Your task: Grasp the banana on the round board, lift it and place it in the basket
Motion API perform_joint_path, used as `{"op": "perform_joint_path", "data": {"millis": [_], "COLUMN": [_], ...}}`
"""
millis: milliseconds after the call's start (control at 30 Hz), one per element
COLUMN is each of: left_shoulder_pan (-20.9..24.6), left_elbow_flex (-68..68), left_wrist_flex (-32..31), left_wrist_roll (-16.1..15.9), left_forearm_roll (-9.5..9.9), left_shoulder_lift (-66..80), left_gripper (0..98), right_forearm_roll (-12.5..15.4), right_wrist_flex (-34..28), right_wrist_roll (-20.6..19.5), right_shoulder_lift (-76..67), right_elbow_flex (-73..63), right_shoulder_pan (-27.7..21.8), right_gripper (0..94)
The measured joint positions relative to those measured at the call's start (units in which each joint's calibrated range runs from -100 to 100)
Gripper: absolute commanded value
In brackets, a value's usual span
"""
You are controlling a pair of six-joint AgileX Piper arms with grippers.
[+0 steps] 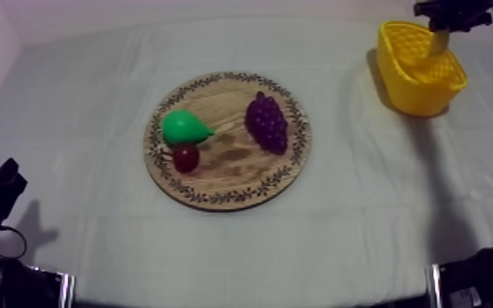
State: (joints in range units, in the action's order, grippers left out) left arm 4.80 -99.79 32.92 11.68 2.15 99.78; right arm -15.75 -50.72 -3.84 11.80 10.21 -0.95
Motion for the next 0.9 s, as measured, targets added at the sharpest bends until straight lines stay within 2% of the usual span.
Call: {"op": "perform_joint_path", "data": {"millis": [367, 433, 567, 733, 833, 900], "left_shoulder_pan": [0.0, 0.0, 0.0, 0.0, 0.0, 0.0], "left_elbow_flex": [0.0, 0.0, 0.0, 0.0, 0.0, 0.0], "left_wrist_flex": [0.0, 0.0, 0.0, 0.0, 0.0, 0.0], "left_wrist_roll": [0.0, 0.0, 0.0, 0.0, 0.0, 0.0], "left_forearm_roll": [0.00, 0.00, 0.00, 0.00, 0.00, 0.00], "left_shoulder_lift": [0.0, 0.0, 0.0, 0.0, 0.0, 0.0], "left_gripper": [0.1, 0.1, 0.1, 0.1, 0.1, 0.1], "right_forearm_roll": [-0.6, -0.5, 0.0, 0.5, 1.0, 1.0], "right_wrist_flex": [3.3, 3.6, 3.8, 4.3, 5.2, 6.1], "right_wrist_roll": [-0.3, -0.1, 1.1, 1.9, 2.1, 2.1], "right_shoulder_lift": [10.4, 12.0, 14.1, 13.9, 12.5, 10.7], "right_elbow_flex": [-2.7, -3.0, -3.2, -2.2, -0.9, 0.4], "right_shoulder_pan": [-1.5, -1.6, -1.8, -1.9, -1.9, -1.9], "right_gripper": [12.2, 20.0, 43.1, 55.2, 54.9, 44.7]}}
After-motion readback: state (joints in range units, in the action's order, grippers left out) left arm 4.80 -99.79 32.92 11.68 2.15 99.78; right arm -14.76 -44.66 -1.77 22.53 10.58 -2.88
